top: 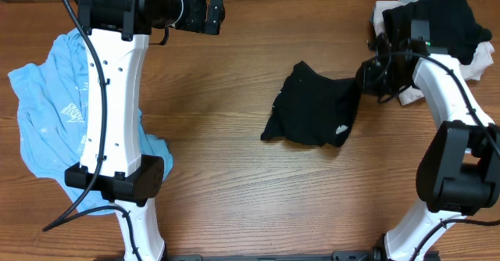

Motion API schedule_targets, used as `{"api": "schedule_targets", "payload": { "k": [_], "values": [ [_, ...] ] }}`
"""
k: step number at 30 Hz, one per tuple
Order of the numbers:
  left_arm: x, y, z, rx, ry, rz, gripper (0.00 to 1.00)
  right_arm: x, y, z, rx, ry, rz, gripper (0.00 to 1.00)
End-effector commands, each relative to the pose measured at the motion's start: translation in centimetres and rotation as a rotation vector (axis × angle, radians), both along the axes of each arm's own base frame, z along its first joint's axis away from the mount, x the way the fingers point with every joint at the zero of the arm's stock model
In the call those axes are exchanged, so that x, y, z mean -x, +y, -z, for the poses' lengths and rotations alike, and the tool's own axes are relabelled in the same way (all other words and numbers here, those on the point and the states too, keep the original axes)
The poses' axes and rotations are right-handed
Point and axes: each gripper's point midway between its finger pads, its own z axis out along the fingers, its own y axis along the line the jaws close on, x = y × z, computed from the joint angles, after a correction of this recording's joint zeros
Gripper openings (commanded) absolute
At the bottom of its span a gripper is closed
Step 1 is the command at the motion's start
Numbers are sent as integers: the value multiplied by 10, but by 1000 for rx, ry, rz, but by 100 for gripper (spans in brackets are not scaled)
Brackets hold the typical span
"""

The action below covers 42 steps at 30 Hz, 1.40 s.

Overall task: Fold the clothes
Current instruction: 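Grasp the folded black bundle with the right gripper, then carry the bundle with the right gripper onto the top-right stack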

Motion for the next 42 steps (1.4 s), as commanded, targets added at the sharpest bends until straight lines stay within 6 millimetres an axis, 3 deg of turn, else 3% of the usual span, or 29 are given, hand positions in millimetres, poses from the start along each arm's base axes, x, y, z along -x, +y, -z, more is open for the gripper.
{"api": "schedule_targets", "payload": {
  "k": [1,4,12,16,22,26,28,31,35,39,40,41,42],
  "values": [
    [-3,0,7,-23,7,18,100,20,9,21,-32,58,-7,47],
    [-3,0,7,-23,9,18,100,28,10,21,-61,105,33,100],
    [-1,0,9,-25,19,18,100,58,26,8,-290,279,144,100],
    [0,0,10,-26,24,18,100,78,40,31,-293,379,211,100],
    [1,1,11,-27,30,18,100,88,53,70,-314,419,341,100],
    [2,1,11,-28,35,18,100,81,62,87,-334,372,397,87],
    [3,1,12,-29,37,18,100,75,69,90,-343,345,401,70],
    [3,1,12,-29,38,18,100,68,82,89,-349,298,362,37],
    [2,1,11,-29,35,17,100,58,98,84,-376,251,326,4],
    [0,4,11,-44,27,5,100,41,113,57,-514,178,251,4],
    [0,6,12,-52,25,-1,100,32,117,38,-572,139,220,4],
    [-1,6,12,-55,25,-3,100,29,117,31,-586,125,212,4],
    [-1,8,12,-60,25,-8,100,18,118,4,-628,70,183,4]
  ]
}}
